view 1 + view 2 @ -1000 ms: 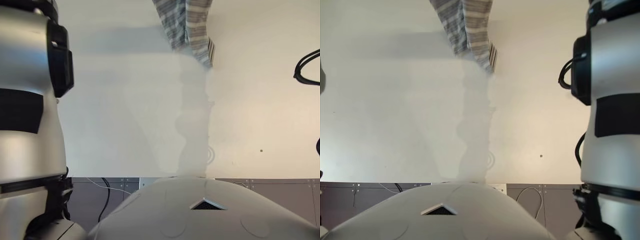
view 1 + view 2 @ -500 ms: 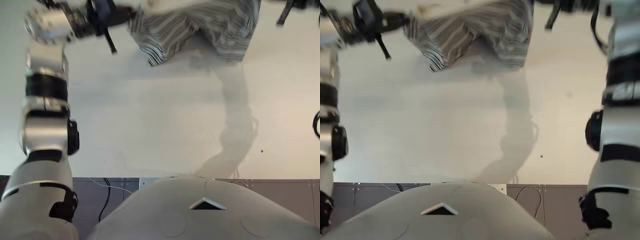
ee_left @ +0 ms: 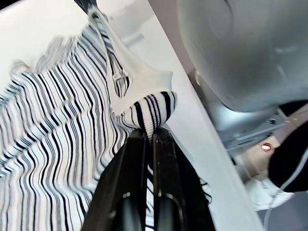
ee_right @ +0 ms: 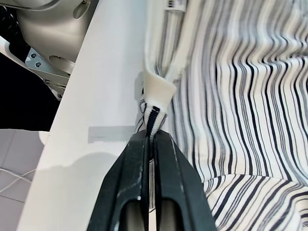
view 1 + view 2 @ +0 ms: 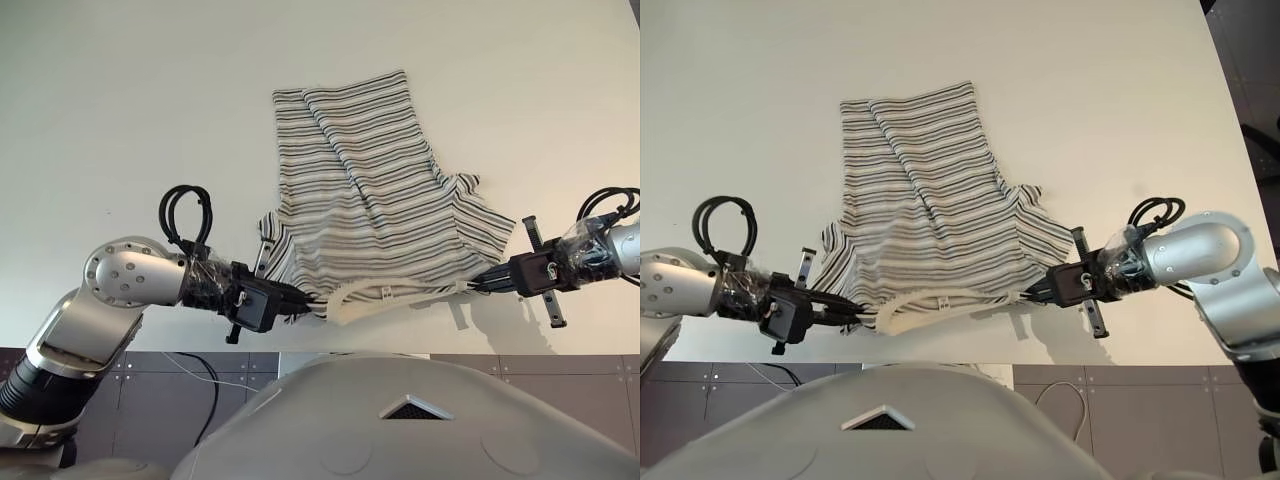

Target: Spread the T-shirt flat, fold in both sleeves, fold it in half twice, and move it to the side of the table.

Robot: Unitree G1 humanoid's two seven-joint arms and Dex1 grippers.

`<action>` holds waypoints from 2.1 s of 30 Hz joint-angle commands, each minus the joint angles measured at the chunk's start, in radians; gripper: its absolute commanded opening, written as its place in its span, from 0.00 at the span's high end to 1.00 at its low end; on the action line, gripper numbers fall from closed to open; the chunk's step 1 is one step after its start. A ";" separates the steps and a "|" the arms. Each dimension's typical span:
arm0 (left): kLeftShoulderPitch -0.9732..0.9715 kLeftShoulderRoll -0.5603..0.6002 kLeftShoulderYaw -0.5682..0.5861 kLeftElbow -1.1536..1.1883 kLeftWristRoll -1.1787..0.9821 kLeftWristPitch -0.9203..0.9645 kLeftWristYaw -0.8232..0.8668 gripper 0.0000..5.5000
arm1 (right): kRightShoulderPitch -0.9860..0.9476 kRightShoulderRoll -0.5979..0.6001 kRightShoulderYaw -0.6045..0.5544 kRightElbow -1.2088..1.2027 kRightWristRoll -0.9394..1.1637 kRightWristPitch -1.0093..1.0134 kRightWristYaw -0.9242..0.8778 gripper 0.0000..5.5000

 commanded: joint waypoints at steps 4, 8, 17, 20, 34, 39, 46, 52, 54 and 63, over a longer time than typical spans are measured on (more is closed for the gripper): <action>0.134 0.022 0.043 0.006 0.134 -0.022 0.087 0.89 | 0.068 -0.045 -0.056 -0.057 -0.052 0.033 -0.046 0.88; 0.155 0.012 0.168 -0.108 -0.091 0.157 0.122 0.81 | 0.097 -0.097 -0.161 -0.090 0.091 0.111 0.035 0.81; -0.216 -0.157 0.109 0.128 -0.123 0.368 0.501 0.81 | -0.410 0.328 -0.008 0.368 -0.032 0.161 -0.343 0.81; -0.268 -0.297 -0.089 0.352 0.195 0.177 0.657 0.81 | -0.560 0.513 0.115 0.687 -0.180 -0.005 -0.426 0.81; -0.471 -0.342 -0.264 0.978 0.564 -0.216 0.681 0.81 | -0.987 0.835 0.339 1.755 -0.630 -0.417 -0.814 0.81; -0.487 -0.370 -0.237 1.001 0.564 -0.224 0.709 0.81 | -0.983 0.825 0.290 1.805 -0.628 -0.409 -0.864 0.81; -0.469 -0.442 -0.145 0.838 0.487 -0.183 0.750 0.81 | -1.041 0.822 0.117 1.765 -0.508 -0.508 -0.910 0.81; -0.393 -0.368 0.066 0.585 0.374 -0.135 0.737 0.81 | -0.847 0.647 -0.120 1.352 -0.235 -0.513 -0.709 0.81; -0.259 -0.266 0.112 0.509 0.362 -0.132 0.652 0.81 | -0.643 0.562 -0.202 1.018 -0.135 -0.382 -0.667 0.81; 0.295 -0.258 0.286 0.174 0.189 0.061 0.543 0.81 | -0.099 0.517 -0.456 0.332 0.012 0.022 -0.770 0.81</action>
